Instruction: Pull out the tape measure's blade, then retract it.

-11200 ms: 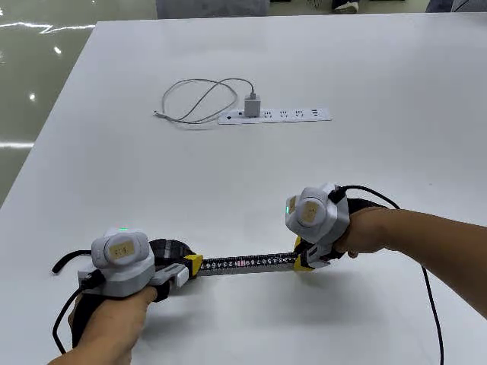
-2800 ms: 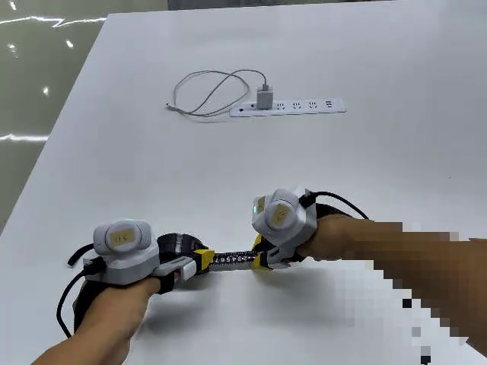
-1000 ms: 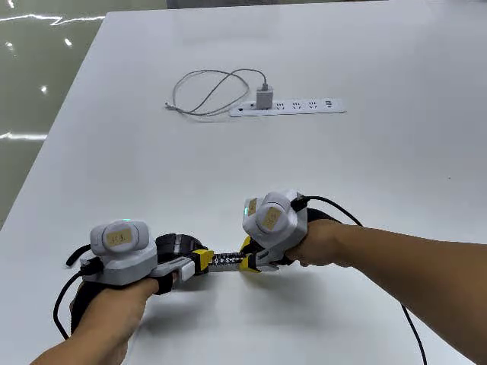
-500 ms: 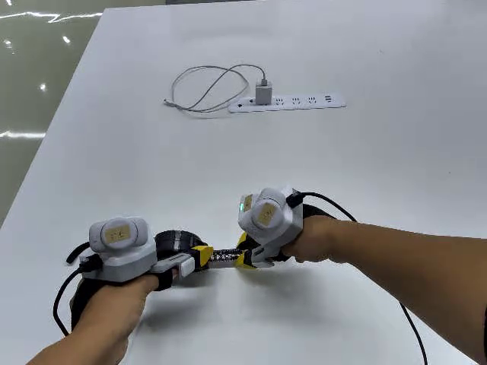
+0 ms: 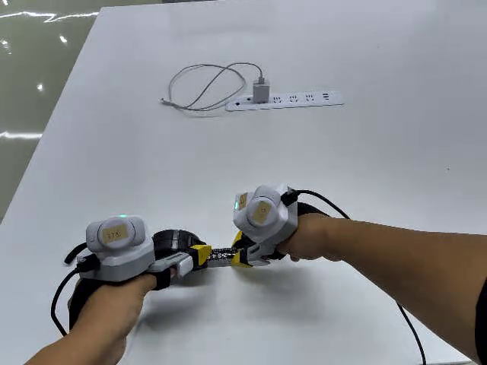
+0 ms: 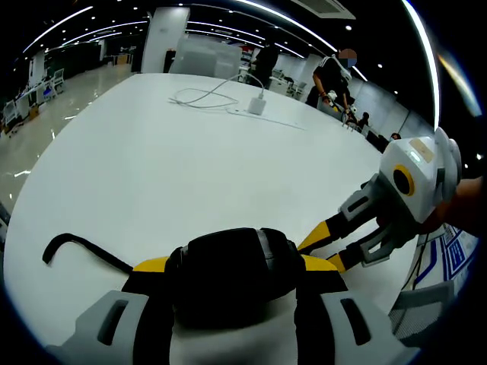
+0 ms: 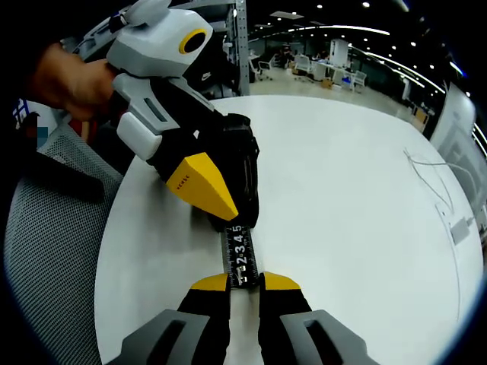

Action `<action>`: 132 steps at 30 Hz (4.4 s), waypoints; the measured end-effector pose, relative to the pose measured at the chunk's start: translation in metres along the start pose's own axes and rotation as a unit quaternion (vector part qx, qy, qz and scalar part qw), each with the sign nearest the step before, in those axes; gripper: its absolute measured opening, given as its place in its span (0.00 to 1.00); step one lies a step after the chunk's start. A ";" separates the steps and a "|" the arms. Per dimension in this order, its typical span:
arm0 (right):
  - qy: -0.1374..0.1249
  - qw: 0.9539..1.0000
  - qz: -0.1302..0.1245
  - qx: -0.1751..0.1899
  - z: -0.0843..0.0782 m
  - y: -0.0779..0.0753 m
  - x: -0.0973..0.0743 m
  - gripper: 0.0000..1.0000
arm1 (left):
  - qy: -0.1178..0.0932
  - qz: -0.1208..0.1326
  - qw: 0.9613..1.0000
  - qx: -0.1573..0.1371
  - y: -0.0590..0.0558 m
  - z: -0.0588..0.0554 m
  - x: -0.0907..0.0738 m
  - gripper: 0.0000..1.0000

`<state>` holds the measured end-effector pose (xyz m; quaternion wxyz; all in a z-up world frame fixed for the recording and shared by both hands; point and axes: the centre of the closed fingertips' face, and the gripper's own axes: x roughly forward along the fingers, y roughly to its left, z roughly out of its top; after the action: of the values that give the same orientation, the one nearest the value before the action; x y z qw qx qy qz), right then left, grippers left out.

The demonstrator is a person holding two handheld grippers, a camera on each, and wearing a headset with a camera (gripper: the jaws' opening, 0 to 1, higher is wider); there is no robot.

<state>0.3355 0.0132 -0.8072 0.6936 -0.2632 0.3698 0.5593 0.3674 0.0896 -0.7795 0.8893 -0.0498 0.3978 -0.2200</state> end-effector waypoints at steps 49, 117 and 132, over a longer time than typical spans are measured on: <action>-0.015 1.000 0.007 -0.011 0.017 0.002 0.012 0.10 | 0.001 0.000 1.000 -0.003 0.000 0.000 0.000 0.60; -0.021 1.000 -0.008 -0.002 0.030 0.005 0.022 0.12 | -0.004 0.001 1.000 0.005 0.000 0.000 0.000 0.62; -0.042 0.999 -0.017 0.023 0.023 0.003 0.000 0.19 | -0.007 0.001 1.000 0.003 0.000 0.001 0.001 0.63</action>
<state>0.3376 0.0319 -0.7933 0.7238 -0.2292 0.3488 0.5494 0.3684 0.0892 -0.7793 0.8925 -0.0487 0.3909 -0.2197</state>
